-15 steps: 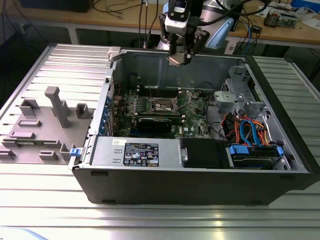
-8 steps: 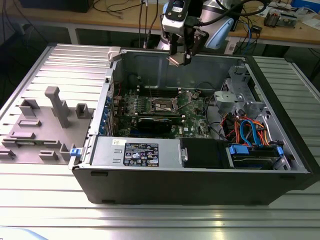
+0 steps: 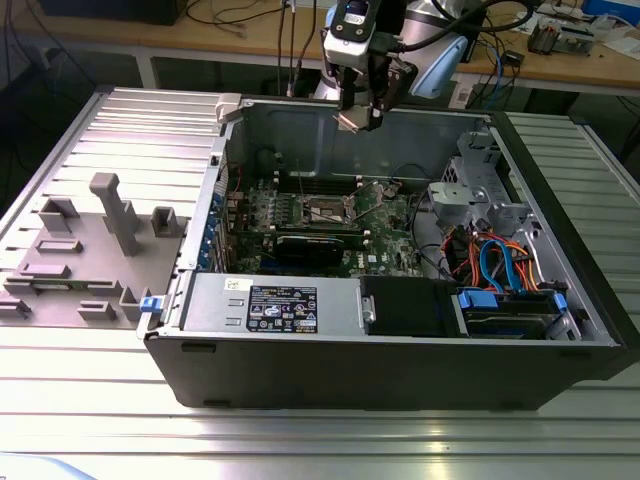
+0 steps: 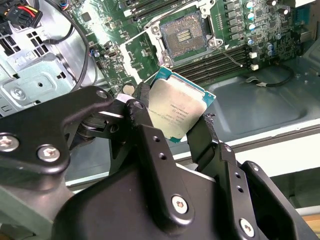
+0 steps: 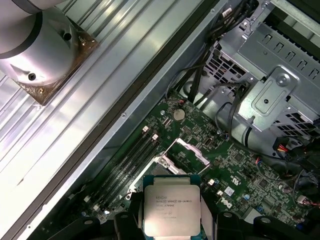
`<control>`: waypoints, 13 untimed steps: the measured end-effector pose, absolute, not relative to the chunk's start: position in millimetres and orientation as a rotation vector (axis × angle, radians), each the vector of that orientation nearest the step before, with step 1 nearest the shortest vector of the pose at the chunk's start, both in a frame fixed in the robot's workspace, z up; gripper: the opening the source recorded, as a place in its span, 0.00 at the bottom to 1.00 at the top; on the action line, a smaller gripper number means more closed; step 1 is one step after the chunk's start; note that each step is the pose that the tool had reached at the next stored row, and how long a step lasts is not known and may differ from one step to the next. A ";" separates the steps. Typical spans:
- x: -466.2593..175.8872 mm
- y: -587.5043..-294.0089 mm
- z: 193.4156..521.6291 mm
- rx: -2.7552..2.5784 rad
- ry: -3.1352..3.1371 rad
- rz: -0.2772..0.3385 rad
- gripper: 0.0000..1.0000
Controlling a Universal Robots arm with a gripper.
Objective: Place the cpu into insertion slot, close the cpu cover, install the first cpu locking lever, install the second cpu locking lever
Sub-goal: 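Place the cpu into insertion slot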
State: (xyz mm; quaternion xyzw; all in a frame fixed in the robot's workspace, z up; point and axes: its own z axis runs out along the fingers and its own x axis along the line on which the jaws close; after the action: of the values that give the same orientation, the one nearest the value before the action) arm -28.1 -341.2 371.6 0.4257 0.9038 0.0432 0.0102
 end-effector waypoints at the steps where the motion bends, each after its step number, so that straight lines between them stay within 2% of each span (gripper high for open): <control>1: -28.1 -341.2 371.6 1.329 2.821 0.135 0.54; 13: -28.2 -341.2 371.5 1.378 2.796 0.134 0.54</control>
State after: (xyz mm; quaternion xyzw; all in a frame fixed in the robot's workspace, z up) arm -28.2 -341.2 371.5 0.4416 0.8961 0.0430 0.0109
